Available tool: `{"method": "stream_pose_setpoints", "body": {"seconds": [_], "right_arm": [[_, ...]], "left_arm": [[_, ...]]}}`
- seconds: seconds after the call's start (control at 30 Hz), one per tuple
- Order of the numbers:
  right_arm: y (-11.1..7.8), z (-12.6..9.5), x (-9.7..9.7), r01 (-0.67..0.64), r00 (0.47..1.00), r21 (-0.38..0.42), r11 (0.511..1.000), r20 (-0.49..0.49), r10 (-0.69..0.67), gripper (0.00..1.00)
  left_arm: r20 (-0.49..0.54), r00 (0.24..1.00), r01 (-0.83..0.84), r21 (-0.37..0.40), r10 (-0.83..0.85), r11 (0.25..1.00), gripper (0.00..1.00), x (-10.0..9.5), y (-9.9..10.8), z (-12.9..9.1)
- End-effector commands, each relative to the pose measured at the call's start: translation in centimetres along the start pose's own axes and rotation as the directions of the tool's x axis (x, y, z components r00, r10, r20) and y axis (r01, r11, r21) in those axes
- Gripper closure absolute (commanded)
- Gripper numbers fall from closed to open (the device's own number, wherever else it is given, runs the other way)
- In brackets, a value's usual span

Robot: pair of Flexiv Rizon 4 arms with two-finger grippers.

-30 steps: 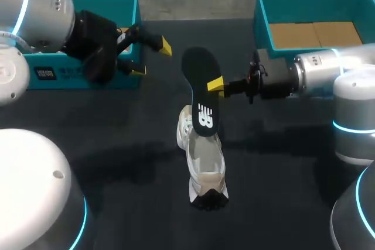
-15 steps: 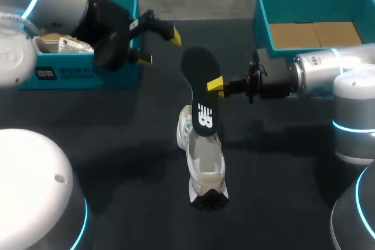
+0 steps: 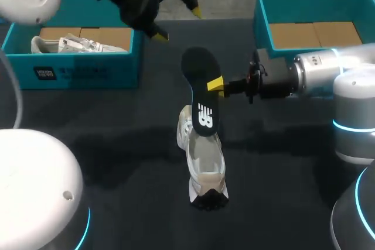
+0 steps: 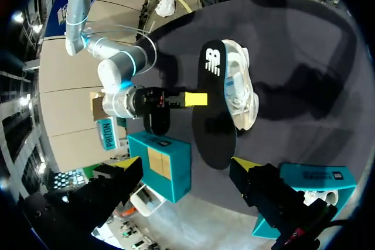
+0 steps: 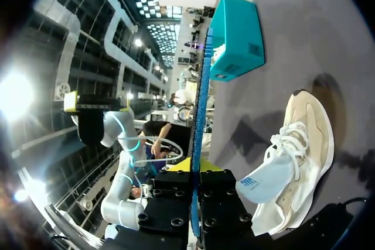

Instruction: Take the shoe out of the shoebox, open the shoe tongue, remove and reinsert the insole, then place the shoe into the shoebox

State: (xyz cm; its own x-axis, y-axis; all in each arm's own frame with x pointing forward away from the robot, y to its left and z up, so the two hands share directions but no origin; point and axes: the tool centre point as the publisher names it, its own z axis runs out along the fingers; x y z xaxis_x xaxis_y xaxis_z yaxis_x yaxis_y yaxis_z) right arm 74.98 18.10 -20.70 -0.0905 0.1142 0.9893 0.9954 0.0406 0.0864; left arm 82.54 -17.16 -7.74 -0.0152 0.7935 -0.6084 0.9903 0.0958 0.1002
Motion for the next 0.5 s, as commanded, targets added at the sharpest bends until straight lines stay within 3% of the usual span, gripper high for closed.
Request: {"method": "stream_pose_setpoints", "body": {"seconds": [0.03,0.5], "right_arm": [[-0.1,0.1,0.0,0.001,1.0,-0.002,1.0,0.001,-0.001,1.0],[-0.1,0.1,0.0,0.001,1.0,-0.002,1.0,0.001,-0.001,1.0]], "left_arm": [[-0.284,0.959,0.011,0.058,0.006,0.998,0.0,-1.7,1.2,1.1],[-0.42,0.907,0.019,0.098,0.023,0.995,0.0,-2.8,-0.5,1.4]]}}
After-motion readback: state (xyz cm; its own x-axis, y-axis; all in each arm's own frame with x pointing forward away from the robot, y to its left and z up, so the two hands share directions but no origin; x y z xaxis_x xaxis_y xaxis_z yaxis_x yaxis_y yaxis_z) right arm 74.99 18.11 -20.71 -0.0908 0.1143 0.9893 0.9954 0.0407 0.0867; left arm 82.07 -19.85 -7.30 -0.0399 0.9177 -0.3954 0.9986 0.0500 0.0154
